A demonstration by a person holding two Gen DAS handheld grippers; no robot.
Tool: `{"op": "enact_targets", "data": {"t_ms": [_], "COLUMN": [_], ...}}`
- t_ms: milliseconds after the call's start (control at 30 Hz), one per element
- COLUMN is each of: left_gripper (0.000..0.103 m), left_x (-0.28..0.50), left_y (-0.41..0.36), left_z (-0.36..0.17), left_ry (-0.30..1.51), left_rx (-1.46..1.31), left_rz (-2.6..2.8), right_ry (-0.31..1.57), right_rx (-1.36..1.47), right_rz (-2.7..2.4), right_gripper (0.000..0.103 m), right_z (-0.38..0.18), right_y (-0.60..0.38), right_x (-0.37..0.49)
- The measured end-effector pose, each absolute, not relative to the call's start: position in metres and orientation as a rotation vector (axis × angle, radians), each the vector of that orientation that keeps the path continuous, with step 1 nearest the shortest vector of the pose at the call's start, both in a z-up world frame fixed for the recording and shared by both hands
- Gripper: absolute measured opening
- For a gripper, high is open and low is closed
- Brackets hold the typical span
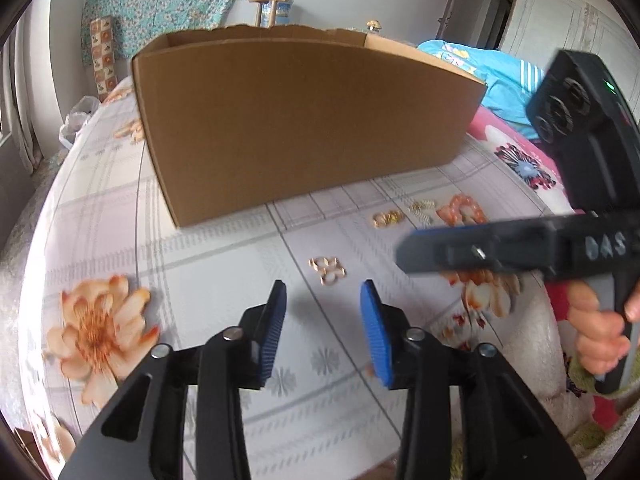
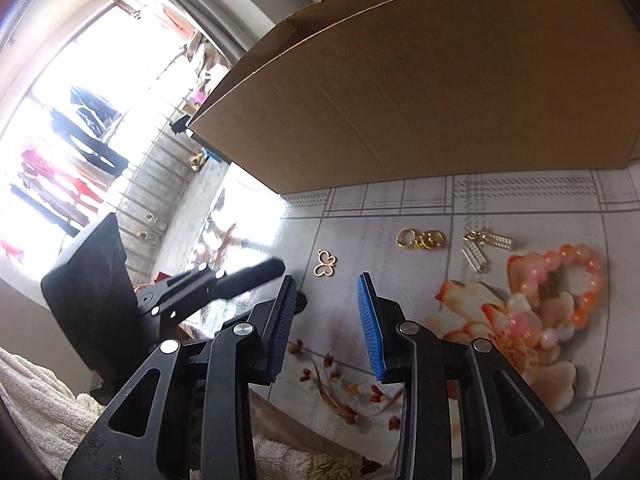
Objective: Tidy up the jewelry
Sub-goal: 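Open the left gripper and center it over the gold butterfly charm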
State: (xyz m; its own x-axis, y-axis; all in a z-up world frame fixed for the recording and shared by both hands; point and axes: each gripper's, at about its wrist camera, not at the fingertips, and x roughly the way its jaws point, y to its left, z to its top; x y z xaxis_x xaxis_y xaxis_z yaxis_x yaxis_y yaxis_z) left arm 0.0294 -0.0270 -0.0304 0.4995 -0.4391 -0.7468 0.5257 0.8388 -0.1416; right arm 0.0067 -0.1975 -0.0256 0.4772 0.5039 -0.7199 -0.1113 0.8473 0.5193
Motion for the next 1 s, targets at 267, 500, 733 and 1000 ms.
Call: {"op": "enact_targets", "data": {"t_ms": [267,500,733,1000], "left_gripper": [0.038,0.037,0.022,0.015], "left_x": [0.043,0.041,0.045,0.043], "left_y": [-0.042,-0.051,-0.066,-0.074], "left_z": [-0.037,-0.038,-0.038,-0.040], "left_ry": [0.849,0.853,0.857,0.847], "left_rx": [0.258,0.366,0.391,0.392], "left_rz": [-0.607,-0.683,-0.697,-0.689], "right_ry": [0.995,0.988,0.994,0.983], "right_rx": [0.470,0.488,0.510,0.501], "right_rz": [0.385,0.388,0.378,0.357], "right_gripper": [0.032,0.032,0.032,0.032], "right_z": [-0.029,-0.031,-0.035,-0.028], "right_y": [-0.219,-0.241,-0.249,-0.256], "right_x": [-0.008,-0.013,-0.009,-0.016]}}
